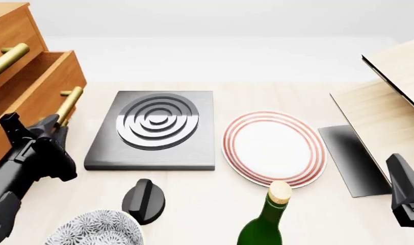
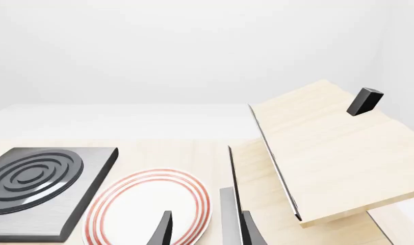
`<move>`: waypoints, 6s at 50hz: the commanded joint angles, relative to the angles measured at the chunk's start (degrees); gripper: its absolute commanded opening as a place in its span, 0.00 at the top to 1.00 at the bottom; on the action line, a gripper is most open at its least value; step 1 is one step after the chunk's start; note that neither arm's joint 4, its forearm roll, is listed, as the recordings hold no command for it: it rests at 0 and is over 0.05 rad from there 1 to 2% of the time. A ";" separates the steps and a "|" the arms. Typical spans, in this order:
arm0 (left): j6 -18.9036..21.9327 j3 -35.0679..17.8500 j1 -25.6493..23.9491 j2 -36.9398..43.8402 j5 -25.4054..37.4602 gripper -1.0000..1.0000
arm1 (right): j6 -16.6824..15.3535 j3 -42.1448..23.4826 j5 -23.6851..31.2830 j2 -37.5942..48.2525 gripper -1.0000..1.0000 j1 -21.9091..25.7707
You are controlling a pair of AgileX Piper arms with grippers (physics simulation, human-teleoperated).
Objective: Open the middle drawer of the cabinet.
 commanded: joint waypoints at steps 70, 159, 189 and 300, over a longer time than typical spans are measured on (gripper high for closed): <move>-0.07 6.99 -18.36 -15.54 -3.00 0.00 | 0.00 0.00 -0.01 0.01 0.00 0.01; -73.50 -57.90 -19.16 -24.43 97.01 0.00 | 0.00 0.00 0.00 0.00 0.00 -0.01; -73.20 -74.32 -10.91 -12.74 110.23 0.00 | -0.01 0.00 0.00 -0.01 0.00 0.00; -78.22 -88.26 -3.27 17.32 105.83 0.00 | 0.00 0.00 0.00 0.00 0.00 0.00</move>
